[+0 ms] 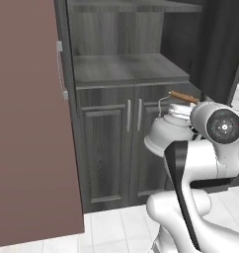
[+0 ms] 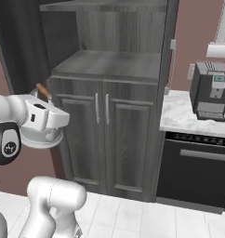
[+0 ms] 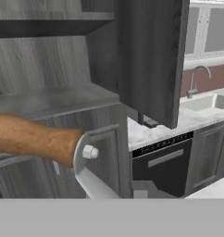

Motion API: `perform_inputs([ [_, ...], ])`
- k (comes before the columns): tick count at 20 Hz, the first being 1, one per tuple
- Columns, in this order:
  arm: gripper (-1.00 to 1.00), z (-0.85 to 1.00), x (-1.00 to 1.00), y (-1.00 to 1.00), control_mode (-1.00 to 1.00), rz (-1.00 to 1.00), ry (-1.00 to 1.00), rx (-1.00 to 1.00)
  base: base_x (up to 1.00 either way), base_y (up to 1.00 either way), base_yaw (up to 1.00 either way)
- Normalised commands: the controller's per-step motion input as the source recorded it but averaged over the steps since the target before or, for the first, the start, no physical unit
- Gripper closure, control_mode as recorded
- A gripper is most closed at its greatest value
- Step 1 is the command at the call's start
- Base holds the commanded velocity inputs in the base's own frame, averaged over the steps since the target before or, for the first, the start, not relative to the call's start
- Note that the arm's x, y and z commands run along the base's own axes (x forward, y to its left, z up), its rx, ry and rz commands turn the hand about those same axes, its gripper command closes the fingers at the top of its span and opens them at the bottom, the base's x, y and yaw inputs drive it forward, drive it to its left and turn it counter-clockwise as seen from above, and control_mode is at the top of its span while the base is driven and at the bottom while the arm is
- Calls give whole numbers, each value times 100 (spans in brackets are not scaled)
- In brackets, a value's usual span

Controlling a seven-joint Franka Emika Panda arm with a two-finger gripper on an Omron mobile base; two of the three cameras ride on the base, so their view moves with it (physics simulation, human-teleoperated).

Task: Open the cabinet, pick the kettle from the cabinet, and place it in the sink.

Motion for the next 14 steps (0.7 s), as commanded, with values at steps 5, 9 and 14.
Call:
perform_inputs([
  [5, 100, 0, 0, 0, 100, 0, 0, 0, -49, -1, 0],
  [9, 100, 0, 0, 0, 100, 0, 0, 0, -38, -20, 0],
  [14, 100, 0, 0, 0, 100, 0, 0, 0, -28, -43, 2],
])
